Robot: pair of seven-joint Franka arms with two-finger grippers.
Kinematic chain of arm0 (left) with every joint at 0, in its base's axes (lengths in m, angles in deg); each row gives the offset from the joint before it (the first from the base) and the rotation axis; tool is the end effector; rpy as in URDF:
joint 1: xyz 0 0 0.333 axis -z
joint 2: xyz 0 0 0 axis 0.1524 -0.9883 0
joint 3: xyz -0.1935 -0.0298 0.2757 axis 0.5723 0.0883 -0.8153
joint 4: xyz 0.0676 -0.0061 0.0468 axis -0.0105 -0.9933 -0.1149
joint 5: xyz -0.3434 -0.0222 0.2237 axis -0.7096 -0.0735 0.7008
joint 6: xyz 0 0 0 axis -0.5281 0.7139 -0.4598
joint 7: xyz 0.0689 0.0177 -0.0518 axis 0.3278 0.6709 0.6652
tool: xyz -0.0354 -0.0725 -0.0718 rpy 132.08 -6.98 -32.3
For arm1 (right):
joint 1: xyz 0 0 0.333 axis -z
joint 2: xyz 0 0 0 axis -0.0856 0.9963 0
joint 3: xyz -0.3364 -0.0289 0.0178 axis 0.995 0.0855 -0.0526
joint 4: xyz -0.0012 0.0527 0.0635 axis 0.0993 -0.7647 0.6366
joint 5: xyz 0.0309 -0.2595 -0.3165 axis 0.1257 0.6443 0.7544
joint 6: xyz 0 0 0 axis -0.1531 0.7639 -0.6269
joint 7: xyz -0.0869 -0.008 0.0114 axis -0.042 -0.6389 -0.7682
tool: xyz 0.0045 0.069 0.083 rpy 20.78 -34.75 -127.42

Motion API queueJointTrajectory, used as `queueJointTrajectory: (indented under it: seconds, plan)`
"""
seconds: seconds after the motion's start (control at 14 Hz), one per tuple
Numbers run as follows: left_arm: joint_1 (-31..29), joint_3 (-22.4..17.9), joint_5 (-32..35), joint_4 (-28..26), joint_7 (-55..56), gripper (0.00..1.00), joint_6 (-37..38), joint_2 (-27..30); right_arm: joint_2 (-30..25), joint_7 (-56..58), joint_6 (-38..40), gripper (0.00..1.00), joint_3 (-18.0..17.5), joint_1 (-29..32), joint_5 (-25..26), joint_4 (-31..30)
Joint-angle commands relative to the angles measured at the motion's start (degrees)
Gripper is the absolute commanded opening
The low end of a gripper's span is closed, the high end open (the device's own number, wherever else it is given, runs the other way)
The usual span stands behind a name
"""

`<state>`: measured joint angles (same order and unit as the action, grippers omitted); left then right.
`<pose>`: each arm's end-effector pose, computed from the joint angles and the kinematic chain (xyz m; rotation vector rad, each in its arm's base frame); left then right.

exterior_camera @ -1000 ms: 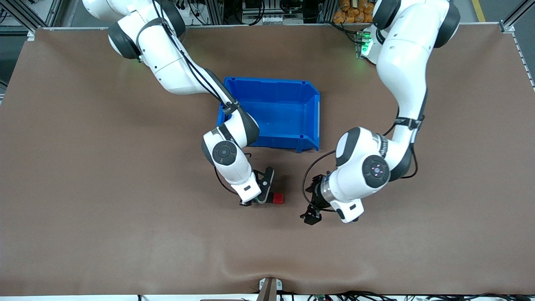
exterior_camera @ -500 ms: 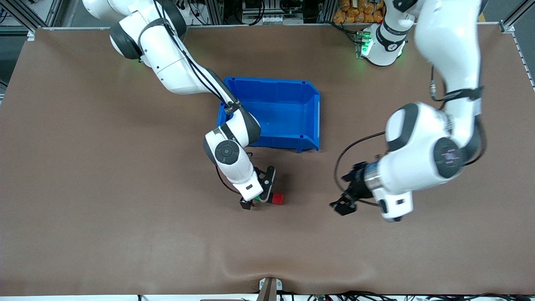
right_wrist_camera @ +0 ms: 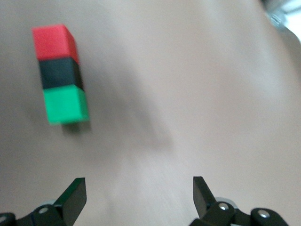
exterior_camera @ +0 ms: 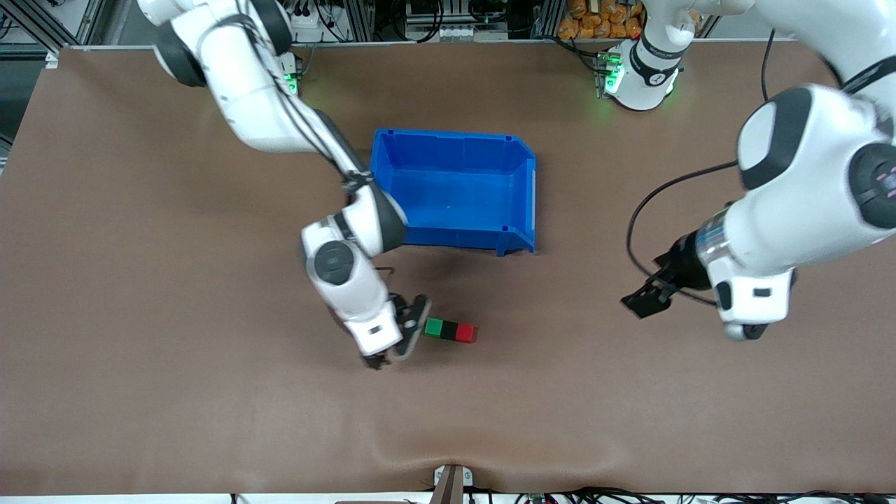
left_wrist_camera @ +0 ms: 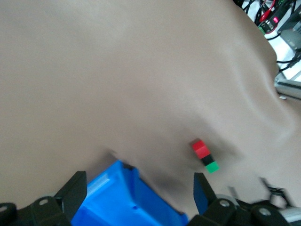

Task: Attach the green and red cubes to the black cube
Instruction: 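Open both grippers and lift them away from the joined cubes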

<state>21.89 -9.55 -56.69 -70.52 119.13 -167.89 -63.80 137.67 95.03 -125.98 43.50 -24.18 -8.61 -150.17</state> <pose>0.6947 -0.1938 0.5761 2.8163 1.1038 -0.1307 0.7283 0.3643 0.2746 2.5911 1.7353 0.3317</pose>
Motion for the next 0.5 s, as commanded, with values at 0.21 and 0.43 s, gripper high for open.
queueJointTrajectory:
  seconds: [0.21,0.43]
  plan:
    - [-6.3,0.2,3.8,-3.7,-22.8,1.0,7.2,9.3,-14.0,-0.4,12.8,1.0,-1.2,11.4,-0.4,-4.6]
    - [-7.1,0.4,5.6,-8.2,-29.9,1.0,7.7,14.1,-19.8,-1.8,18.0,1.0,-1.2,17.3,-0.6,-4.7]
